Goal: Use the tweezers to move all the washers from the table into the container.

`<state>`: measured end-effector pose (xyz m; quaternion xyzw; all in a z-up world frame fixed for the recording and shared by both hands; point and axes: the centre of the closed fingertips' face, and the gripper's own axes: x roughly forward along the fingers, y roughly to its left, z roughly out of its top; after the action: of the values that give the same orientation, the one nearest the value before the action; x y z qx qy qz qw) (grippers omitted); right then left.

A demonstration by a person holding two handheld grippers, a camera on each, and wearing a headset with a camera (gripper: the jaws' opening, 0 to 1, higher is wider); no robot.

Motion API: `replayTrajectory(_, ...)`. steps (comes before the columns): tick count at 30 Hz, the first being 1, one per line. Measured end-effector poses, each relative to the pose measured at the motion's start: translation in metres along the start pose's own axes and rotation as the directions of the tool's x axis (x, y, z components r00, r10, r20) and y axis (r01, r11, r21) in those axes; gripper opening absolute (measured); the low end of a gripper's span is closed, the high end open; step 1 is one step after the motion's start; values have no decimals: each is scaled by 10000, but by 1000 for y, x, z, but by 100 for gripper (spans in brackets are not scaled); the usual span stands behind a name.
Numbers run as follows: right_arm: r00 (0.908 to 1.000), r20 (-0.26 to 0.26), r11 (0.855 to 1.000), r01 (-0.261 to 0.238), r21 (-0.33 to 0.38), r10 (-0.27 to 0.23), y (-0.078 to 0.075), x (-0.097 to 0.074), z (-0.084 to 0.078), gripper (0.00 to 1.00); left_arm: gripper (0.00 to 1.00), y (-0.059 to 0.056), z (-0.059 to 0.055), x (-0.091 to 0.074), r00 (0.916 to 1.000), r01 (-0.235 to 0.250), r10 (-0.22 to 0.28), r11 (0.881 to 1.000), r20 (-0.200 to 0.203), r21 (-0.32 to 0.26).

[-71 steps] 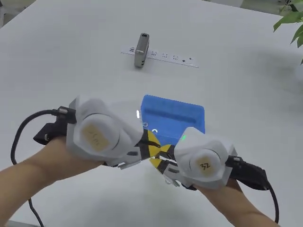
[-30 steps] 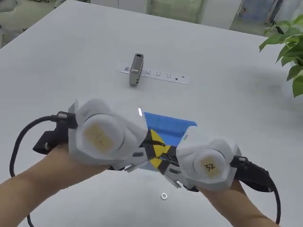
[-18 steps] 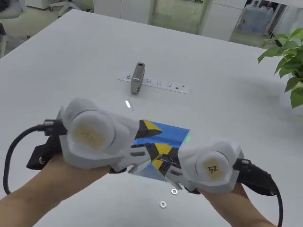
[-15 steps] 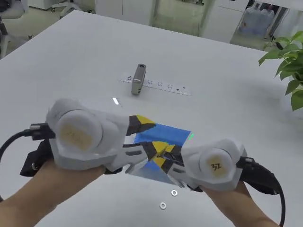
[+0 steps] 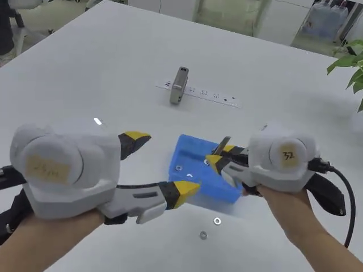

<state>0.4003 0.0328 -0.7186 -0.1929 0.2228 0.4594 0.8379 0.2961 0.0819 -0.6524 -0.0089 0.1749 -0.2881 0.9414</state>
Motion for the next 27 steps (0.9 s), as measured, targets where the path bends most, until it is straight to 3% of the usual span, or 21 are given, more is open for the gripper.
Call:
replayTrajectory(4, 9995, -191, 9979, -241, 603, 253, 1, 13, -10, 4, 77, 1, -12, -5, 9993, -296, 300, 9994, -215, 151)
replayTrajectory(11, 9961, -634, 9943, -549, 911, 608, 10, 31, -27, 4, 84, 1, -32, -8, 9950, -861, 839, 9955, -541, -392)
replayTrajectory(13, 9944, -819, 9935, -584, 972, 665, 10, 36, -33, 4, 86, 2, -38, -11, 9927, -1021, 961, 9913, -730, -827)
replayTrajectory(16, 9926, -940, 9904, -656, 1218, 773, 11, 38, -39, 4, 86, 0, -40, -13, 9935, -987, 917, 9891, -674, -1093)
replayTrajectory(21, 9912, -1070, 9881, -621, 1406, 775, 11, 40, -44, 5, 89, 2, -45, -17, 9892, -1228, 1146, 9883, -912, -905)
replayTrajectory(27, 9895, -1224, 9856, -575, 1588, 774, 9, 41, -48, 5, 88, 2, -49, -22, 9873, -1330, 1219, 9850, -1020, -1102)
